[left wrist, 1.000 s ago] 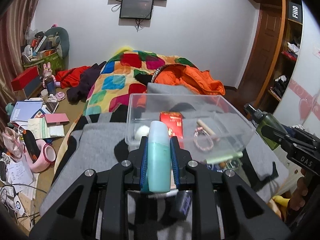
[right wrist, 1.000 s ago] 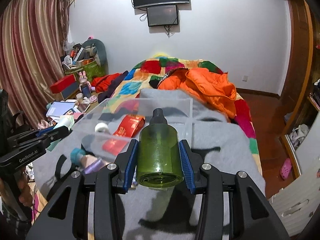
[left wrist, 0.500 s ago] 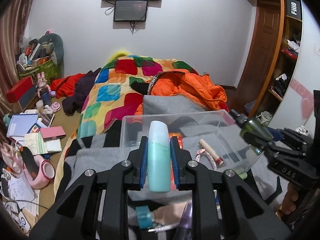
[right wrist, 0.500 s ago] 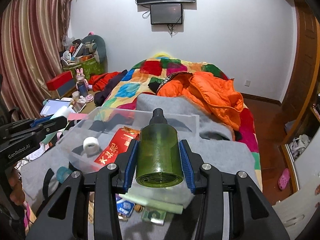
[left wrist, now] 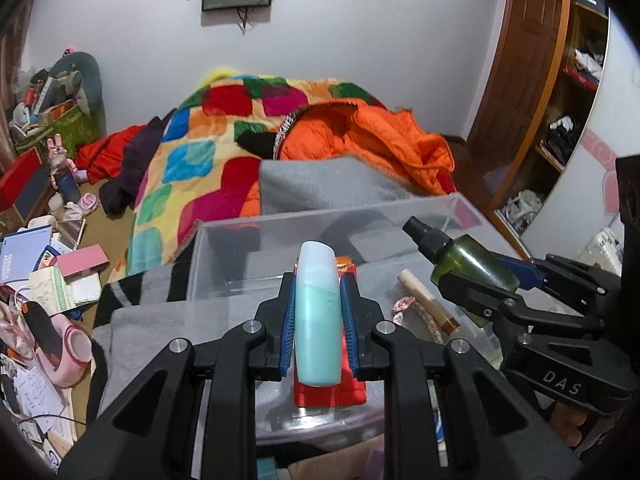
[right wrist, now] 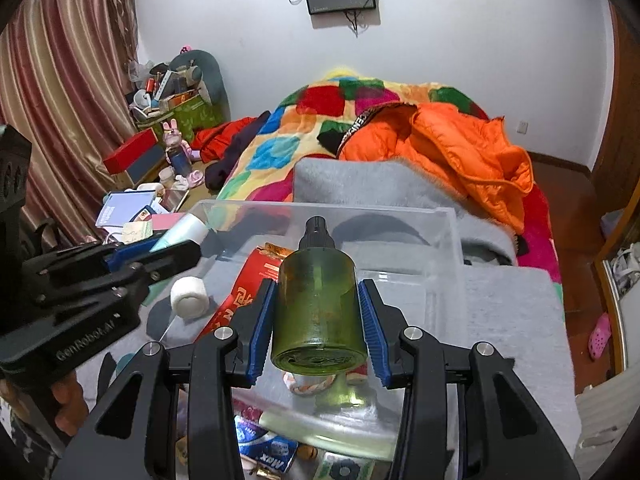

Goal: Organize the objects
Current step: 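Place the teal bottle and green bottle into the clear box and release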

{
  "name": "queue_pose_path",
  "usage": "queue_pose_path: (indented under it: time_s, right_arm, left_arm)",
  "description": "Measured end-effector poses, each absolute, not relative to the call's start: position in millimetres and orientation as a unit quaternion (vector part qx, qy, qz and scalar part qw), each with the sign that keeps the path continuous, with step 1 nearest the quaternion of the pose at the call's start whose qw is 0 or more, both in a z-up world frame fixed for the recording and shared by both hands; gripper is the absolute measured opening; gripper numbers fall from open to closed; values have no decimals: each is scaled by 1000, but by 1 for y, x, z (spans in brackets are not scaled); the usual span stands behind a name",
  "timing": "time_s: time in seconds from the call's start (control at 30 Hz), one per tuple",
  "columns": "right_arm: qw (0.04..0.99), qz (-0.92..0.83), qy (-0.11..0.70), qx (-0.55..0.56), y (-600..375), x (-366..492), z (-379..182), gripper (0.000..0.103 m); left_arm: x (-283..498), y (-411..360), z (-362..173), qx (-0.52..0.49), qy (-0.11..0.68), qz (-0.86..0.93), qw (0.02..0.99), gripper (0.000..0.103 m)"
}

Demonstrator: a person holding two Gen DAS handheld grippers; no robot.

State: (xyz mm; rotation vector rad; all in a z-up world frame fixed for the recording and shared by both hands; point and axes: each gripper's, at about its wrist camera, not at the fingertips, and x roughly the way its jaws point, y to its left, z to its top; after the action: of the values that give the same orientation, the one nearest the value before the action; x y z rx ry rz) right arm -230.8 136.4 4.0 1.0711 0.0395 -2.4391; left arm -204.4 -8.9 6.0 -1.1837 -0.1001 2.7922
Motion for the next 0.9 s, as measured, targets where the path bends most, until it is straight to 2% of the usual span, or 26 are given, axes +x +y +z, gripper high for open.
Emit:
queue_pose_path:
  time_s: [0.23, 0.63, 0.77, 0.9]
  right_arm:
    - [237, -882, 32, 406, 124, -238, -14, 38]
    - [242, -878, 57, 408, 119, -233, -17, 38]
    - [237, -881, 63, 406, 121, -230, -14, 40]
    - [233, -886, 64, 395, 128, -223, -8, 47]
  left_arm:
    - [-216, -4, -17, -415, -28, 907, 60, 21]
    - [-211, 1, -23, -418, -20, 906, 66, 21]
    - [-205, 3, -18, -410, -14, 909, 66, 29]
    - [-198, 4, -10, -399, -6, 915, 62, 36]
